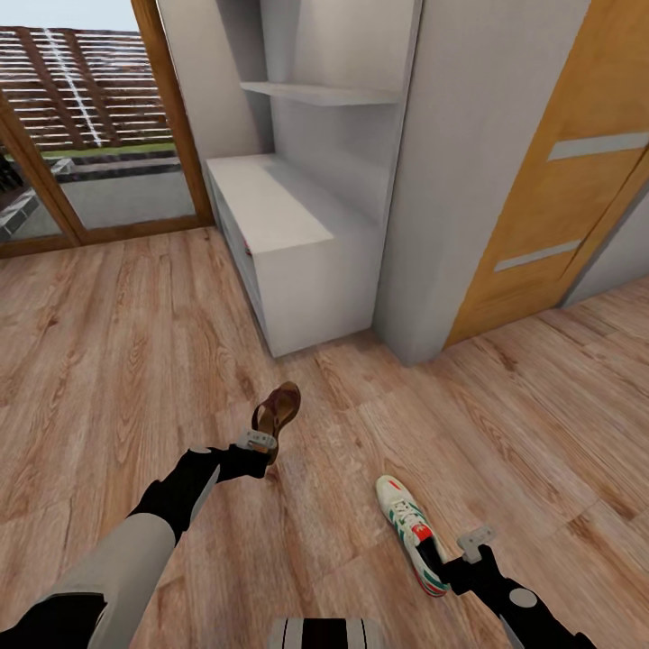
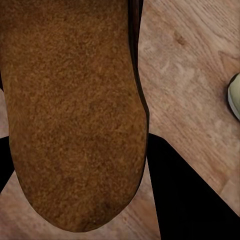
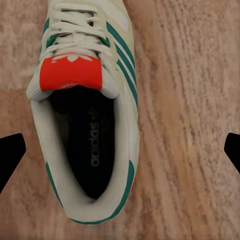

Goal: Pick up the two gym shoes and the two sandals from the corridor floor and place them onto the hallstand (shoe rack) in the corridor, making sure they are on the rack and not on the floor. Arrange them so the two gym shoes are next to each other and the two sandals are next to each other.

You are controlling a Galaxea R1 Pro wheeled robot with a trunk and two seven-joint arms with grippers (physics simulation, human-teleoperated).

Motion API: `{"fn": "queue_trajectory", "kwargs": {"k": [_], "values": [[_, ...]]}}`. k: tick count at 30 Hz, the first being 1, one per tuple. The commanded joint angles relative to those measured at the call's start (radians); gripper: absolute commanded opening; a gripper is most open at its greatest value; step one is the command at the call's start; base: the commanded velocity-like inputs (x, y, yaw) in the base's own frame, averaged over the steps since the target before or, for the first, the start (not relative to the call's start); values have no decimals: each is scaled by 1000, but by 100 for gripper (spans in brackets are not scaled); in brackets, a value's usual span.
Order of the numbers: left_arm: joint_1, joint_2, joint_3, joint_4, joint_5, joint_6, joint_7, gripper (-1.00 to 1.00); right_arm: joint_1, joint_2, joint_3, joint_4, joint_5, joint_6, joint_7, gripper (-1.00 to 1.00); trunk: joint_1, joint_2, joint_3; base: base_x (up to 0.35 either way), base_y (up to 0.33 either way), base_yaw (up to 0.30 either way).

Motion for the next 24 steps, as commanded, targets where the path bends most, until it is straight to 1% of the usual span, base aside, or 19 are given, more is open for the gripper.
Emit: {"fn": "queue_trajectory", "kwargs": {"k": [1,11,15,21,23,24], "values": [[0,-1,2,-2,-8,5,-5,-100,0,-1,2,0,5,-4,0,100,0,0,-1,0,0,3],[1,-2,2,-7,-7,5,-5,-100,0,-1,0,-1,5,-7,0,100,0,0,-1,0,0,0],[2,-2,3,-8,-6,5,-5,-100,0,-2,-1,-1,5,-8,-1,100,2,-1,-18,0,0,33],[2,-4,3,-10,-6,4,-5,-100,0,-2,-1,-1,5,-17,-2,100,4,-3,-48,0,0,135],[3,-5,3,-10,-6,4,-5,-100,0,-2,0,0,5,-27,-2,100,5,-3,-58,0,0,151],[2,-5,3,-10,-6,4,-5,-100,0,-2,1,1,6,-41,-2,100,5,-3,-59,0,0,141]]}}
